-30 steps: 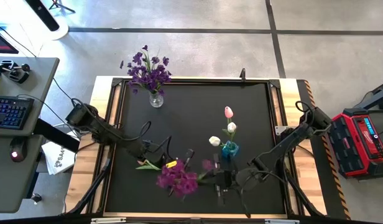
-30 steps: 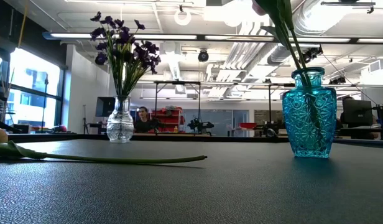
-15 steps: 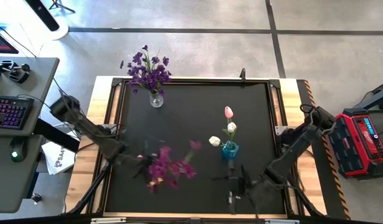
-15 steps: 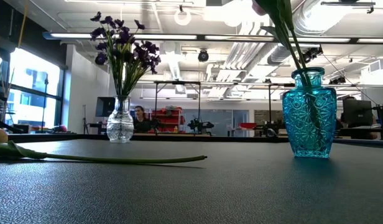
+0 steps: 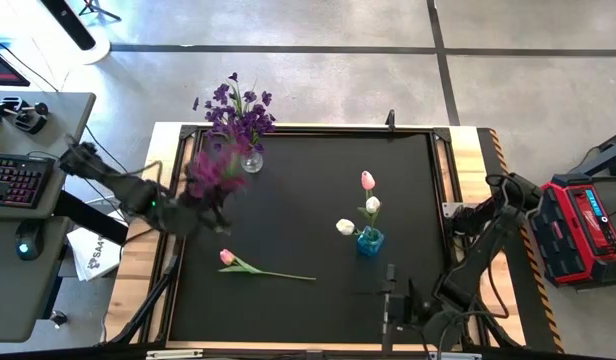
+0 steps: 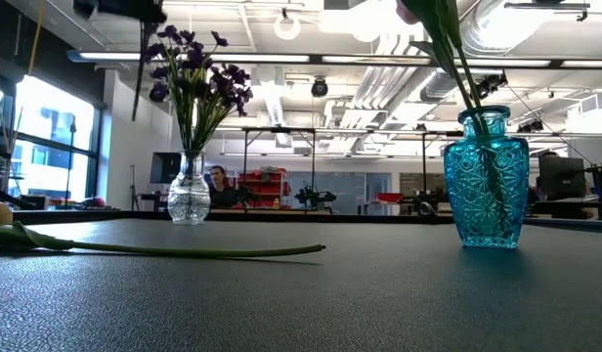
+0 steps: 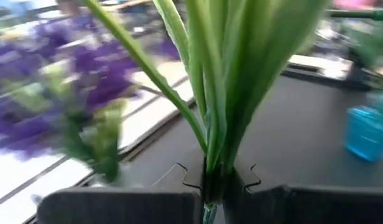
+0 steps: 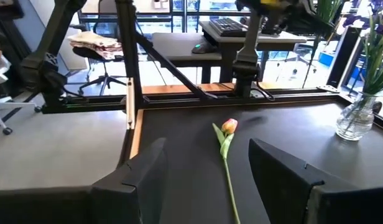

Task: Sort flowers into vase by color
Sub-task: Put the purple flowers into the transparent white vase

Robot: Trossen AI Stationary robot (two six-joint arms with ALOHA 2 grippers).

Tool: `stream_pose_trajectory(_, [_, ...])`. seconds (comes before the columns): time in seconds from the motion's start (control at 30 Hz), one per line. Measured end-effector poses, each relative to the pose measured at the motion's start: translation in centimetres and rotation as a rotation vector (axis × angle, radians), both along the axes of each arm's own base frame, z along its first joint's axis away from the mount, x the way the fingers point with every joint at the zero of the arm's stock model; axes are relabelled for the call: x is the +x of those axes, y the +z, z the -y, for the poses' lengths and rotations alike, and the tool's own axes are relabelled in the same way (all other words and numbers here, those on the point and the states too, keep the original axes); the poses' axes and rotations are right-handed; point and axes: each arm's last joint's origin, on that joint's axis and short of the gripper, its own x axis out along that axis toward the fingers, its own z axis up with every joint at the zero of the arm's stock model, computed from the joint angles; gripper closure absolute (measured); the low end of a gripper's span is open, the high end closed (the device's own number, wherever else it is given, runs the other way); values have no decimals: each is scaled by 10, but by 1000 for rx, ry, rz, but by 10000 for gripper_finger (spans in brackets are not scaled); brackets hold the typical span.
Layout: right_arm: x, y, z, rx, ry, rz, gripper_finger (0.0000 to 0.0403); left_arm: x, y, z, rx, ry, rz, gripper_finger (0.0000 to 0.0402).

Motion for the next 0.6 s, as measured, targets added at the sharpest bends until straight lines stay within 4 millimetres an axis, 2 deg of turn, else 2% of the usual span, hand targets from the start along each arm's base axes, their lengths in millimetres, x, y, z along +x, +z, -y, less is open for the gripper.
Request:
stream_pose_trajectory(0.13, [4,-1,4,-9,-19,-5,199,-11,-18,-25,-27,46,100,392])
stream_pose_trajectory(0.23, [8,-1,8,-18,-32,-8,199,-7,-31,-36,-57,-125,215,392])
stream_pose_trajectory(0.33, [13,-1,12,-21,-42,-13,199,0,-38,-46,-10,-275,334,392])
stream_pose_trajectory(0.43, [18,-2,16,-14,-32,-21,199,2,-44,-60,62,-171,299,392])
stream_pose_trajectory(0.5, [20,-2,17,-10,-20,-27,199,1,-45,-69,105,-49,264,392])
stream_pose_trajectory(0.6, [22,-2,19,-8,-19,-30,199,-1,-43,-79,157,45,242,392])
